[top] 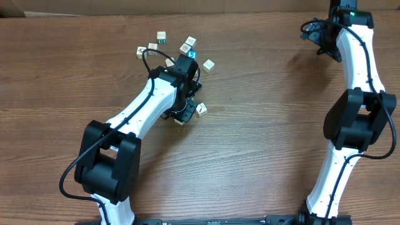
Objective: Form a circle
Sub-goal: 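Carry the S block to the G block and lower it beside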
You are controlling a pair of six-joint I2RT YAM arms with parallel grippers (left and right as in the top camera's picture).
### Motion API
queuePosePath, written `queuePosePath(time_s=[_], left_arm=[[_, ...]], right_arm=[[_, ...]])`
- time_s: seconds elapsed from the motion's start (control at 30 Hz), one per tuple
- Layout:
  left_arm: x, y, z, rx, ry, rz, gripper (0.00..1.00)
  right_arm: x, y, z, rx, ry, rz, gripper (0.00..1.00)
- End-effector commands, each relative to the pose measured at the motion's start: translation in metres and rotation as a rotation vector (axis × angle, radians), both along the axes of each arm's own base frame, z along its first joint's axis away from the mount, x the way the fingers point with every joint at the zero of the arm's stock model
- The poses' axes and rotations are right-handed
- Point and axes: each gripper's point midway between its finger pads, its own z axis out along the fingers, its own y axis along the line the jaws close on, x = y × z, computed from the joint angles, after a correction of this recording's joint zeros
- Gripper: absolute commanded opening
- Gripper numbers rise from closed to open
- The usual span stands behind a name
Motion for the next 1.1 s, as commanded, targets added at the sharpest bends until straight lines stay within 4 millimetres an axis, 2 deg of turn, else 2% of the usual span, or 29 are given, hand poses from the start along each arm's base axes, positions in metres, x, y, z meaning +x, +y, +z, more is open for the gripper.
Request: queuePosePath(time_s=[0.0,0.2,0.37,0.8,0.87,1.07], left_arm=[[-0.002,0.0,-0.008,0.023,-0.011,-0.135,0.22],[0.0,0.0,-0.019,0.021,-0.031,-0.191,0.2],[0.003,-0.007,-0.019,-0.009,-0.047,-0.221,0.18],[0.001,-0.017,-0.032,-0.051,-0.02,-0.279,0.21],[0.002,-0.017,-0.033,-0.051,-0.023,-0.279,0.24],[0.003,-0.018,-0.033,-0.053,-0.027,-0.278,0.42]], right_arm=[[0.003,0.0,0.018,-0.013,-0.038,-0.001,1.0],[0.003,0.0,0.018,-0.013,-0.038,-0.001,1.0],[0.003,0.0,0.018,-0.013,-0.038,-0.001,1.0],[0.003,0.0,0.018,-0.012,-0.038,-0.001,1.0],[0.003,0.0,0.018,-0.013,-0.038,-0.001,1.0],[0.003,0.0,0.018,-0.013,-0.038,-0.001,1.0]])
